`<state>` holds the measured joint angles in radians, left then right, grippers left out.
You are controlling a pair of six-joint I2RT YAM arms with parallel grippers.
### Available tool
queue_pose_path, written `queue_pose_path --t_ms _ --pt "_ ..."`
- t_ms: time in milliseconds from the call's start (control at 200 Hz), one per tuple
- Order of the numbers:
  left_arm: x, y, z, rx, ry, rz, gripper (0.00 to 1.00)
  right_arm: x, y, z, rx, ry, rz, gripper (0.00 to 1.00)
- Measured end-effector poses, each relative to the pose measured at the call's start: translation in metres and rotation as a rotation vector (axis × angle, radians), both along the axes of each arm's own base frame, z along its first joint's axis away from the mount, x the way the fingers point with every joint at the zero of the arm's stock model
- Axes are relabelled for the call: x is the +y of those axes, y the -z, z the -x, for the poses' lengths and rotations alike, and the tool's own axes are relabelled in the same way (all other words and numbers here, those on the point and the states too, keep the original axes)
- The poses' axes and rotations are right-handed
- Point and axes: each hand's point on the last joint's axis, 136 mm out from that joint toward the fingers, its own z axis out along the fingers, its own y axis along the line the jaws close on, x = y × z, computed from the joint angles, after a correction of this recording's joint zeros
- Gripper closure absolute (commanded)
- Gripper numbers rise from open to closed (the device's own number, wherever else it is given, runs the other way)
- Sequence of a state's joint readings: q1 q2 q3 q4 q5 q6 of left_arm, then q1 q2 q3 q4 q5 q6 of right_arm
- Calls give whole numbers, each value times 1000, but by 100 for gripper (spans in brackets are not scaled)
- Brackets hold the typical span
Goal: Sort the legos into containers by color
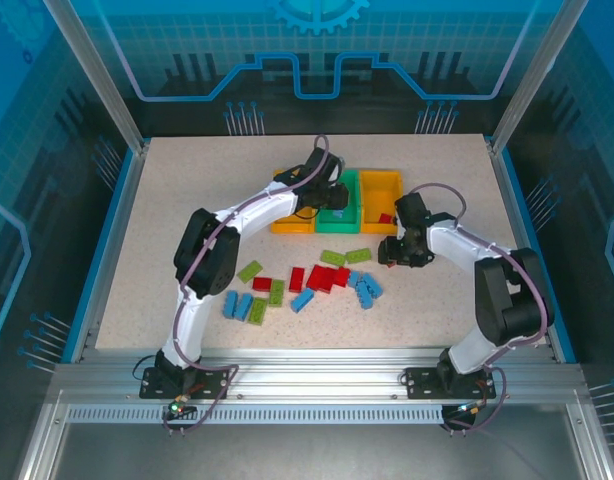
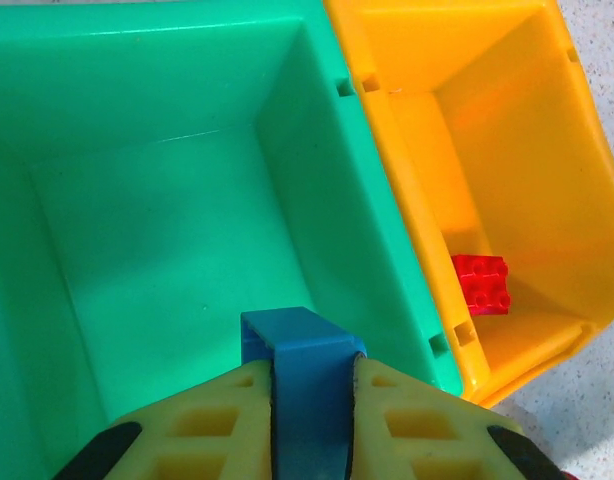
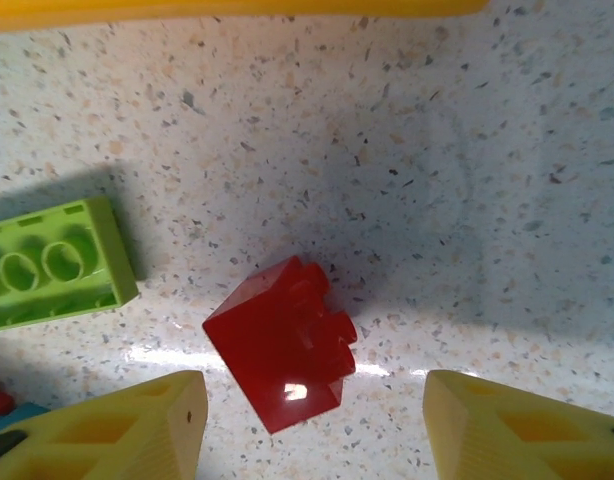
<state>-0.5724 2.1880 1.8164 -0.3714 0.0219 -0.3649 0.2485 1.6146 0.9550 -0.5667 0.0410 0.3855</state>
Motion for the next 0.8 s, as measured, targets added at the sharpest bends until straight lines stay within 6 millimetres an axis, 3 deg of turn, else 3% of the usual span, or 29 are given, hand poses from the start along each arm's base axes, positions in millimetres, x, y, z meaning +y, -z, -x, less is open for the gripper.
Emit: queue_pose_path --t_ms 130,245,340,525,675,800 --pt "-4 -9 -8 -21 -10 15 73 1 7 -1 18 -17 9 42" --pt "-7 -20 -14 -37 -28 38 58 5 9 -6 21 -43 17 44" --pt "-5 -20 -14 -33 -46 38 42 11 11 -11 22 -68 25 56" --pt "2 -15 -12 -17 -70 10 32 11 14 -14 24 -83 48 80" --pt "17 -10 6 -1 -83 -27 25 6 10 -15 16 -72 71 86" --pt "33 -18 31 -9 -80 -63 21 5 -10 -20 -32 -67 70 86"
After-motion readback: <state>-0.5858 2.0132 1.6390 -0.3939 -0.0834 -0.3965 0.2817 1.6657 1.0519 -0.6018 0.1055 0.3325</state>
